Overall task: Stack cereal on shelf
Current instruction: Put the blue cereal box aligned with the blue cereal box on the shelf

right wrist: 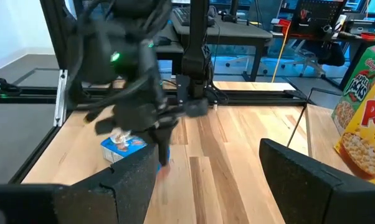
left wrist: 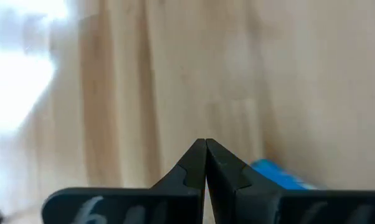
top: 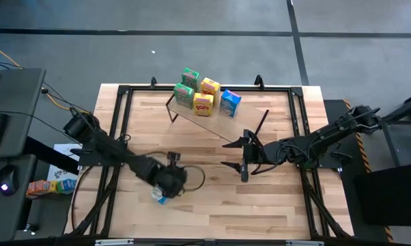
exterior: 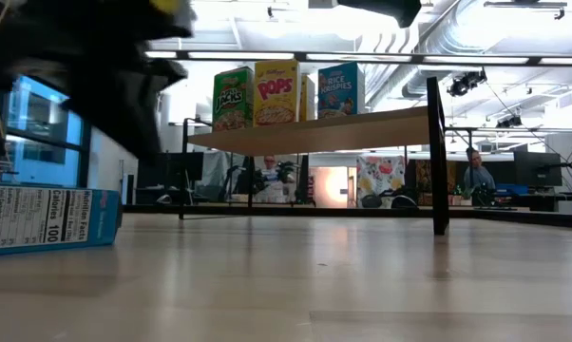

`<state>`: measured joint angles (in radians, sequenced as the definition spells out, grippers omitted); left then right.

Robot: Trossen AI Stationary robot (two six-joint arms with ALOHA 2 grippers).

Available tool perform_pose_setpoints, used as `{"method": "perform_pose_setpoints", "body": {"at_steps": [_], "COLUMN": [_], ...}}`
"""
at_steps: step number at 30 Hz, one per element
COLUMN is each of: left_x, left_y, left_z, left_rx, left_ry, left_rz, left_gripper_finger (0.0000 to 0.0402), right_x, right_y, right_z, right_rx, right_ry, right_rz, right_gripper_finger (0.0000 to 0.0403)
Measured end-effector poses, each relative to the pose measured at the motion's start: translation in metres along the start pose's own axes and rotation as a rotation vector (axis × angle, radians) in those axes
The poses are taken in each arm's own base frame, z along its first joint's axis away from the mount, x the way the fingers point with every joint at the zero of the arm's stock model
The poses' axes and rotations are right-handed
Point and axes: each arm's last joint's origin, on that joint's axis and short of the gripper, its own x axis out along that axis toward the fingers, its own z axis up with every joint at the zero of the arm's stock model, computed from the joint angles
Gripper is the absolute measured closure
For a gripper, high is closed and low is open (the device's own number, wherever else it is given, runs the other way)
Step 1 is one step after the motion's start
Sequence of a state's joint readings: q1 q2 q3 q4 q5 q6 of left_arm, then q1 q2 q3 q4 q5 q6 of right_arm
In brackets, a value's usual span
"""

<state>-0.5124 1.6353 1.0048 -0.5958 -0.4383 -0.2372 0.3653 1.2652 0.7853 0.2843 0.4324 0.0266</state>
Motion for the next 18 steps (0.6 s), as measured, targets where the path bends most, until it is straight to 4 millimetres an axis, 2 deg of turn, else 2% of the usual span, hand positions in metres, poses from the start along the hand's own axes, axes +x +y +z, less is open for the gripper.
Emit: {"method": "perform_pose_setpoints", "body": {"at_steps": [3, 6, 9, 12, 15, 18], "left_x": [-0.016, -0.039, -0.061, -0.074, -0.08, -0.084], "left_y": [0.013, 0.008, -0.006, -0.025, -0.044, -0.058], "left_z": [0.004, -0.005, -0.019, -0.038, -0.056, -0.07], "left_rx": [-0.038, -0.088, -0.15, -0.222, -0.264, -0.279], "left_ry": [0.022, -0.006, -0.081, -0.15, -0.161, -0.162], "left_rz": [-0.063, -0.151, -0.22, -0.261, -0.304, -0.313], "left_gripper_finger": [0.0401, 0.0401, 0.0401, 0.0401, 0.0401, 0.0401], "right_x": [0.0, 0.0, 0.001, 0.01, 0.028, 0.053], "right_y": [0.0, 0.0, 0.002, 0.007, 0.013, 0.021], "right_z": [-0.001, -0.002, -0.003, -0.011, -0.023, -0.026], "right_rx": [0.017, 0.037, 0.048, 0.056, 0.024, 0.013], "right_ry": [0.008, 0.017, 0.024, 0.038, 0.054, 0.08], "right_rz": [0.0, 0.008, 0.05, 0.073, 0.069, 0.049], "right_gripper_finger": [0.013, 0.013, 0.013, 0.0135, 0.0158, 0.0203]}}
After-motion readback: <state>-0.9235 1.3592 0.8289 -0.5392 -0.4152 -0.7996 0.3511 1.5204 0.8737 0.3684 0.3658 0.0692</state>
